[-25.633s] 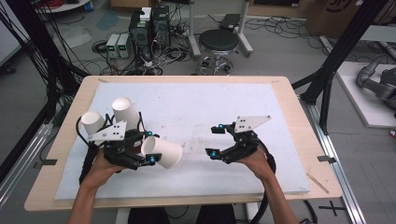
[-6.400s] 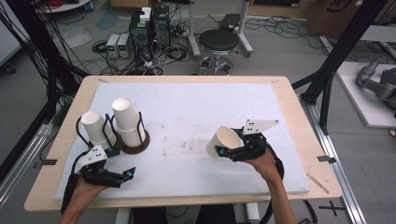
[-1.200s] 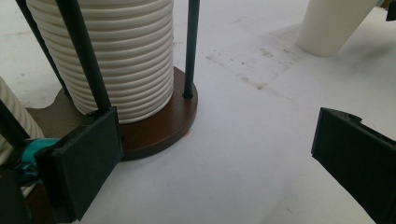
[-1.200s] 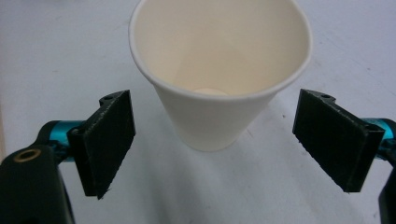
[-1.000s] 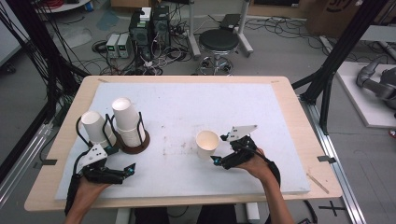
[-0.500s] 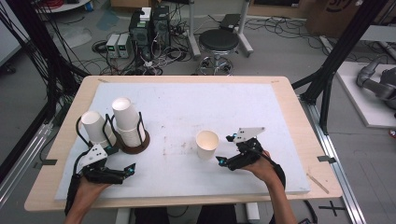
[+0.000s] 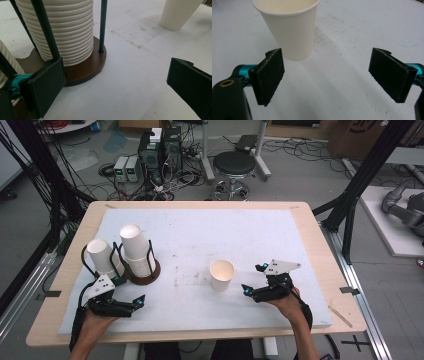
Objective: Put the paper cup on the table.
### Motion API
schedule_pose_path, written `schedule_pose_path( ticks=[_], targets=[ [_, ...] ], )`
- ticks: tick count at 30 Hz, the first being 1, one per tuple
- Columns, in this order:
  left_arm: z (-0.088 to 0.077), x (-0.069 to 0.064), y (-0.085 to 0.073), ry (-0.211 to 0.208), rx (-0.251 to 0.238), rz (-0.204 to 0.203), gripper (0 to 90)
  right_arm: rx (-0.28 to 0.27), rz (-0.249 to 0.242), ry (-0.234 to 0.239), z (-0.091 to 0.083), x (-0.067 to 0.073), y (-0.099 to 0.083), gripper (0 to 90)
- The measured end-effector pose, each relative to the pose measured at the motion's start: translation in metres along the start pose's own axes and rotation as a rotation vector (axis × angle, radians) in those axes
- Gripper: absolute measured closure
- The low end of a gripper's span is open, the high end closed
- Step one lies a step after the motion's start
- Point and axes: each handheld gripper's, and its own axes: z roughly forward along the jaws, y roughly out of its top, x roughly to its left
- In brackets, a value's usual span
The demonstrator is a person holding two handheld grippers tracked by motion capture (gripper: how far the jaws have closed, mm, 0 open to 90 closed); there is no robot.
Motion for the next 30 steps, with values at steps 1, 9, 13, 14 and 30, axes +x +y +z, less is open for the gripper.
schedule_pose_path(
  ticks=[1,9,13,14,30],
  targets=[
    [0.000,0.000,0.000,0.000,-0.001,-0.002,1.8,0.000,0.000,0.000,0.000,0.000,0.000,13.6],
    [-0.001,0.002,0.000,-0.003,-0.009,-0.015,1.8,-0.061,0.080,-0.081,-0.004,-0.006,-0.013,13.7],
    [-0.001,0.001,-0.001,0.005,-0.013,-0.011,1.8,-0.069,0.096,-0.103,-0.005,-0.007,-0.016,13.7],
    [-0.001,0.001,-0.001,0.008,-0.016,-0.012,1.8,-0.080,0.110,-0.106,-0.006,-0.009,-0.019,13.7],
    [-0.006,0.000,-0.003,0.040,-0.064,-0.029,1.8,-0.105,0.156,-0.134,-0.003,-0.011,-0.031,13.7]
  ],
)
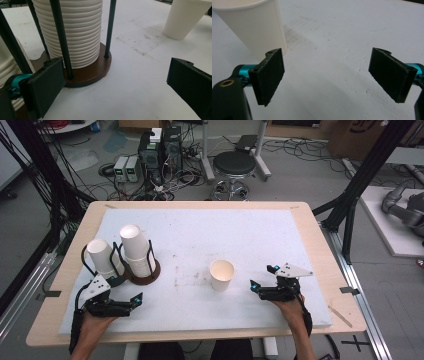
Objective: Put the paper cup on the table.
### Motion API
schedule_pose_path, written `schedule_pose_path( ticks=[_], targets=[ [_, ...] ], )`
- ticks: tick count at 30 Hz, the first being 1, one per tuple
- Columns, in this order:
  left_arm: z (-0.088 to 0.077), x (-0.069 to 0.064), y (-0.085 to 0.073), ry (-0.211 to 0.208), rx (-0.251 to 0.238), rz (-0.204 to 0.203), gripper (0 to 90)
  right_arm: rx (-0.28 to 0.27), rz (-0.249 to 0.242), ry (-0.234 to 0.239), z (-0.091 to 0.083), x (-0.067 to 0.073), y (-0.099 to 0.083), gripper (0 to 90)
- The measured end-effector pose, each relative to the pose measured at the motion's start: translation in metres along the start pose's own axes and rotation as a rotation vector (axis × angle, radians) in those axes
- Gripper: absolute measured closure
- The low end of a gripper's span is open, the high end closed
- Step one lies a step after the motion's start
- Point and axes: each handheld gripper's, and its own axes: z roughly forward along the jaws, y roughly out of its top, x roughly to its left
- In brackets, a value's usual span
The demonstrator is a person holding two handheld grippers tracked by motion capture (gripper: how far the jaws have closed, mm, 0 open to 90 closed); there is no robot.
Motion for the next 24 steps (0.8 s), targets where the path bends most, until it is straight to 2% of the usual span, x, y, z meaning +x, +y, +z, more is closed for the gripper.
schedule_pose_path(
  ticks=[10,24],
  targets=[
    [-0.001,0.001,0.000,0.003,-0.009,-0.010,1.8,0.009,0.027,-0.015,0.005,0.000,-0.009,13.6],
    [0.000,0.001,0.000,0.002,-0.007,-0.010,1.8,-0.011,0.029,-0.030,0.004,0.000,-0.012,13.9]
  ],
)
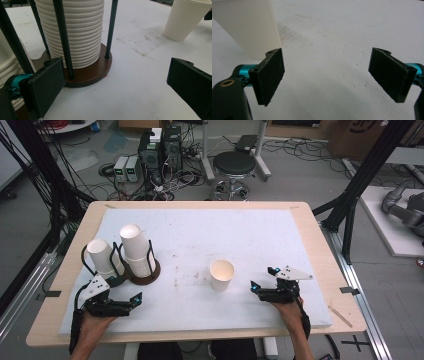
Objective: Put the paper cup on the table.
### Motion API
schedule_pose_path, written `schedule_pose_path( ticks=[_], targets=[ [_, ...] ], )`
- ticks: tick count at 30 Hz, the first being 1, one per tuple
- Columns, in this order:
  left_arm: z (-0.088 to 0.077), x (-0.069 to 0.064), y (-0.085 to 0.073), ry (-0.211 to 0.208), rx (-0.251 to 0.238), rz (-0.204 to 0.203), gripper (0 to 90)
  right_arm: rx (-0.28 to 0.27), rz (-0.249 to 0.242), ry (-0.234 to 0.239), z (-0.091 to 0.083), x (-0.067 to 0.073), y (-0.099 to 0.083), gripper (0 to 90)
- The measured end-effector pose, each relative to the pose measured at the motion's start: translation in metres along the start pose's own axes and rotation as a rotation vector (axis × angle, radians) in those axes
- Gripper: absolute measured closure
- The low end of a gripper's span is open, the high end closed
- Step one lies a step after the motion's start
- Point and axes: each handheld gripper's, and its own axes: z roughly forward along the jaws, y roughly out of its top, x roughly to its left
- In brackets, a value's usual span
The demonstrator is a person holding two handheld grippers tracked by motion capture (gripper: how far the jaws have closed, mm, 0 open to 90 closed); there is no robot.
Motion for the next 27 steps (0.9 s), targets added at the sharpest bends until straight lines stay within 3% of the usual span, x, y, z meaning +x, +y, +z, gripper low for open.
schedule_pose_path(
  ticks=[27],
  targets=[
    [-0.0008,-0.0016,-0.0004,0.013,-0.008,0.012,1.8,-0.034,-0.001,-0.006,-0.0026,0.0006,-0.0018,14.4]
  ],
)
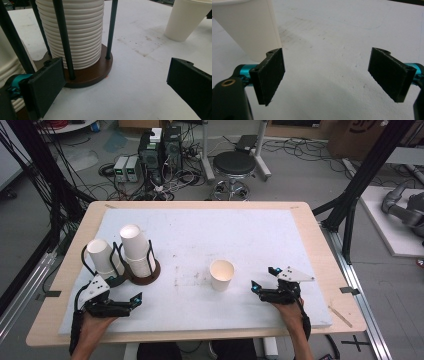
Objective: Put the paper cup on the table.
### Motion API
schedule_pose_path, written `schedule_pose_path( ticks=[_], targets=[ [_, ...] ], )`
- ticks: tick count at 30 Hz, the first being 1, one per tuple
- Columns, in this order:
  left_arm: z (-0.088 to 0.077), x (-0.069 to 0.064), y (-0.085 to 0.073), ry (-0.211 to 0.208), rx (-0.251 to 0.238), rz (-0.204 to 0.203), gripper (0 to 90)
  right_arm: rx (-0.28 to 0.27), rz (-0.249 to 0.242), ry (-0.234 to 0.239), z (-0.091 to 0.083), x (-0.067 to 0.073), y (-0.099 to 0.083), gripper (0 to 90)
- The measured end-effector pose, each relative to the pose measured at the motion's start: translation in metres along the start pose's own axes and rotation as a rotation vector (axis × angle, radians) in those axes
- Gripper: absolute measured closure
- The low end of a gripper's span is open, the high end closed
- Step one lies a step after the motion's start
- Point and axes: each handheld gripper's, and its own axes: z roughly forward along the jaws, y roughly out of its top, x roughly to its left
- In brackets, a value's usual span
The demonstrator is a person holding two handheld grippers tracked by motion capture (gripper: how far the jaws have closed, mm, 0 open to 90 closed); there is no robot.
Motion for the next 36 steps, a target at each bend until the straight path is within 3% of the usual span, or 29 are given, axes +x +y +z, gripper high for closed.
schedule_pose_path(
  ticks=[5,12,36],
  targets=[
    [-0.0006,-0.0007,-0.0002,0.005,-0.003,0.007,1.8,-0.017,0.016,-0.002,-0.0023,-0.0015,-0.0014,14.4],
    [-0.0011,-0.0003,-0.0004,0.006,-0.007,0.004,1.8,-0.019,-0.003,-0.008,-0.0021,0.0009,-0.0017,14.6],
    [-0.0006,-0.0008,-0.0004,0.005,-0.005,0.006,1.8,-0.013,-0.003,-0.003,-0.0019,0.0008,-0.0019,14.8]
  ],
)
